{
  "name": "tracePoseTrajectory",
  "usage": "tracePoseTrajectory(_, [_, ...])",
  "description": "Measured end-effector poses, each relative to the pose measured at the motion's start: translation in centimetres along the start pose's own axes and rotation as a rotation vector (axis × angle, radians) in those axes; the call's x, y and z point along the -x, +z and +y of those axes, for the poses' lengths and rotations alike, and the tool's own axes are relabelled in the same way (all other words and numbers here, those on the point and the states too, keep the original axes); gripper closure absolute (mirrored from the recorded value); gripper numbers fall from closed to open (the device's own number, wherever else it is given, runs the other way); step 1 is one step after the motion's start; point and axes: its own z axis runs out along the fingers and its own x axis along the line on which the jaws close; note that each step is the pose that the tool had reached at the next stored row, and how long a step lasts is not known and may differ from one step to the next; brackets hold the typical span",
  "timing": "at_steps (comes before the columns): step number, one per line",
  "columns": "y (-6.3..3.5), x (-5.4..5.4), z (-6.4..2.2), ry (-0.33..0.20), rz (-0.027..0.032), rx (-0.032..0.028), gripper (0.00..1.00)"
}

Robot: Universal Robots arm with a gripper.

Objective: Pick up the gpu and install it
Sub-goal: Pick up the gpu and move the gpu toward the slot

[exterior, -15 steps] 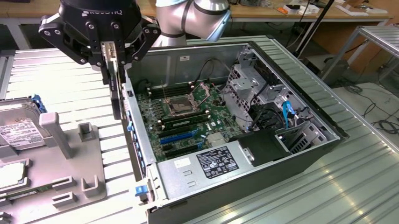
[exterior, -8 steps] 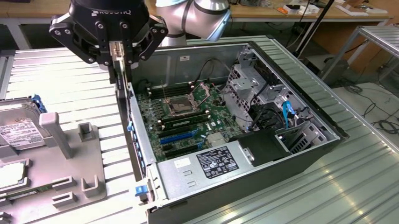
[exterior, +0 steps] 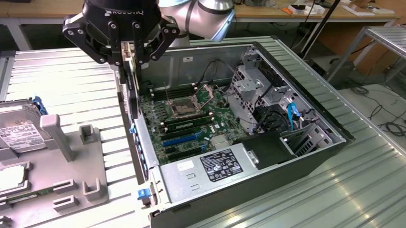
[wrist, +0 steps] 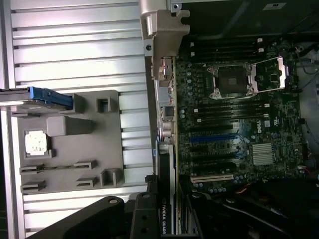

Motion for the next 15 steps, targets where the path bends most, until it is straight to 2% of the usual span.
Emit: tracePoseTrajectory(15, [0.06, 1.8, 0.19, 0.000, 0.0000, 0.0000, 0.73])
